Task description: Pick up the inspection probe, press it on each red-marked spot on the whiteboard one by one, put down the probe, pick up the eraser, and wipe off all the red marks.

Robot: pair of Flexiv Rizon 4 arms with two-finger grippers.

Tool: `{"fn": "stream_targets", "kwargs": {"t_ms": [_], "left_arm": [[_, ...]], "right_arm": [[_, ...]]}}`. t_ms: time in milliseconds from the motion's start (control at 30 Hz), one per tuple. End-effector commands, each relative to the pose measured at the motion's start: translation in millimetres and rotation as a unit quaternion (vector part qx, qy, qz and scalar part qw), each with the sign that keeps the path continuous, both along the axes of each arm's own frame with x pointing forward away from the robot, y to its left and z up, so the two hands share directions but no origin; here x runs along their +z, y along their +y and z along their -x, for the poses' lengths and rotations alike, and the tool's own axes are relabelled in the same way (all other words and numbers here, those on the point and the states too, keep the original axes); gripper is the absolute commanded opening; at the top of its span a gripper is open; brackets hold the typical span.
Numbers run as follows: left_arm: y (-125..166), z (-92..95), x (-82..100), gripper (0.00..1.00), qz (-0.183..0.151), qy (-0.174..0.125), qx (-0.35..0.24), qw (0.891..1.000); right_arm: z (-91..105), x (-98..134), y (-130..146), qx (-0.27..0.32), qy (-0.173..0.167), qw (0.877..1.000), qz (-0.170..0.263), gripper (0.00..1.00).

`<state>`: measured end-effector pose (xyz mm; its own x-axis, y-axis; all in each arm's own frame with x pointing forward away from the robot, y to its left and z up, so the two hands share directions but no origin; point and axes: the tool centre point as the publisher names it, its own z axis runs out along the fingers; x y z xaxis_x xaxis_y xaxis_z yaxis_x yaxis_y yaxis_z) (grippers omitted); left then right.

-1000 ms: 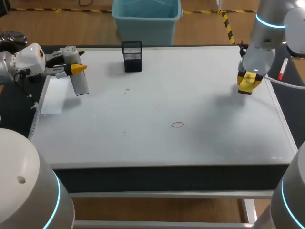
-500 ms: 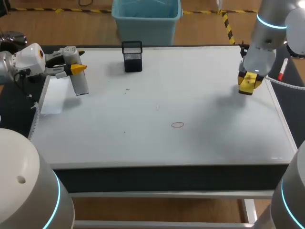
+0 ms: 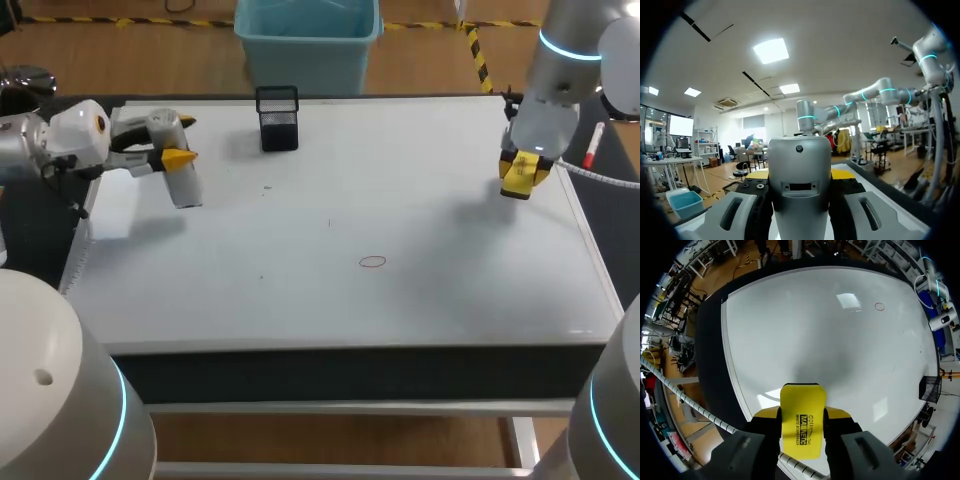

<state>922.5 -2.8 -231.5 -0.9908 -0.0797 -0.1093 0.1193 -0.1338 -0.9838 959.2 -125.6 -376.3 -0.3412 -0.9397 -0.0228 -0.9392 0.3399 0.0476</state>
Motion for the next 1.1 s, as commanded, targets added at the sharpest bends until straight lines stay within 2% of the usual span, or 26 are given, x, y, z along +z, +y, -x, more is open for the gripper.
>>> {"fn": "stream_targets", "kwargs": {"t_ms": [33,300,467,633,833,900,1100], "left_arm": [[-30,13.0,2.6,0.00,0.002,-0.007,-0.023,1.000],[-104,52.1,-3.5,0.00,-0.011,-0.006,-0.101,0.995],[-150,75.1,-6.5,0.00,-0.002,-0.010,-0.146,0.989],[-185,89.1,-6.0,0.00,0.007,-0.007,-0.190,0.982],[-216,94.8,-8.9,0.00,-0.008,-0.004,-0.203,0.979],[-224,93.8,-12.5,0.00,-0.014,0.013,-0.197,0.980],[-246,95.2,-17.3,0.00,0.000,0.021,-0.188,0.982]], "right_arm": [[0.3,1,-1,0.001,-0.001,1.000,0.001,0.00],[0.3,1,-1,0.001,-0.001,1.000,0.001,0.00],[0.3,1,-1,0.001,-0.001,1.000,0.001,0.00],[0.3,1,-1,0.001,-0.001,1.000,0.001,0.00],[0.3,1,-1,0.001,-0.001,1.000,0.001,0.00],[0.3,1,-1,0.001,-0.001,1.000,0.001,0.00],[0.3,1,-1,0.001,-0.001,1.000,0.001,0.00]]}}
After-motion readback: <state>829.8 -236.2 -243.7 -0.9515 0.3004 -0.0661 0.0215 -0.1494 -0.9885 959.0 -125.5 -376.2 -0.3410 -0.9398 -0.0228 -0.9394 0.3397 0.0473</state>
